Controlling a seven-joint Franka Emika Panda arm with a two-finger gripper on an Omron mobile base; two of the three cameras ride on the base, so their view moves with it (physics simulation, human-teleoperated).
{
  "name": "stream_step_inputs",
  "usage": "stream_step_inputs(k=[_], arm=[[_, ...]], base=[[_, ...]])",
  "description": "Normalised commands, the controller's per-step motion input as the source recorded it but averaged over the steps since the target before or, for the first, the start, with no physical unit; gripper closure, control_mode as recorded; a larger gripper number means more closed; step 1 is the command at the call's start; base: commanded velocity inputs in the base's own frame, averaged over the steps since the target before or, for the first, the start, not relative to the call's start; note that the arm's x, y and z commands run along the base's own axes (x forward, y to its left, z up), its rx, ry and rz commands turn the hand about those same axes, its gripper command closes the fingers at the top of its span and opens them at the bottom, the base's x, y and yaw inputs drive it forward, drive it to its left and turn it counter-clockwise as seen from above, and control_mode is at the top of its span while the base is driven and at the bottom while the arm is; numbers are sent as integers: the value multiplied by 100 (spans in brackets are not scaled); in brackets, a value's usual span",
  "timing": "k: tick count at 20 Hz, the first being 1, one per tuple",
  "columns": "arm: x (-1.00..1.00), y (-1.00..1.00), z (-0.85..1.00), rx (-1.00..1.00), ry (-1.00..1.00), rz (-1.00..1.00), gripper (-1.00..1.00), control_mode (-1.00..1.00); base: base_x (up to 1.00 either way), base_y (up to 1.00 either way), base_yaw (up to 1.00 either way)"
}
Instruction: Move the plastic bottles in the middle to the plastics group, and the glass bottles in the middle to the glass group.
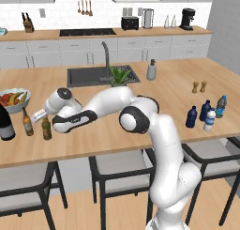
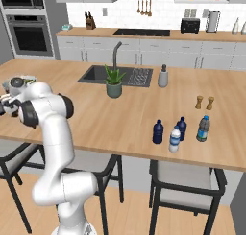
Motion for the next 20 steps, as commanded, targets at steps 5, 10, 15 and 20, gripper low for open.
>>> stream_step_inputs(k=[5, 10, 15, 20], arm=[[-1, 3, -29, 0, -5, 0, 100, -100], [-8, -3, -21, 0, 0, 0, -100, -100], [-5, -10, 2, 0, 0, 0, -100, -100], [-4, -11, 25, 0, 0, 0, -100, -100]], base=[[0, 0, 0], [0, 0, 0], [0, 0, 0], [0, 0, 0]])
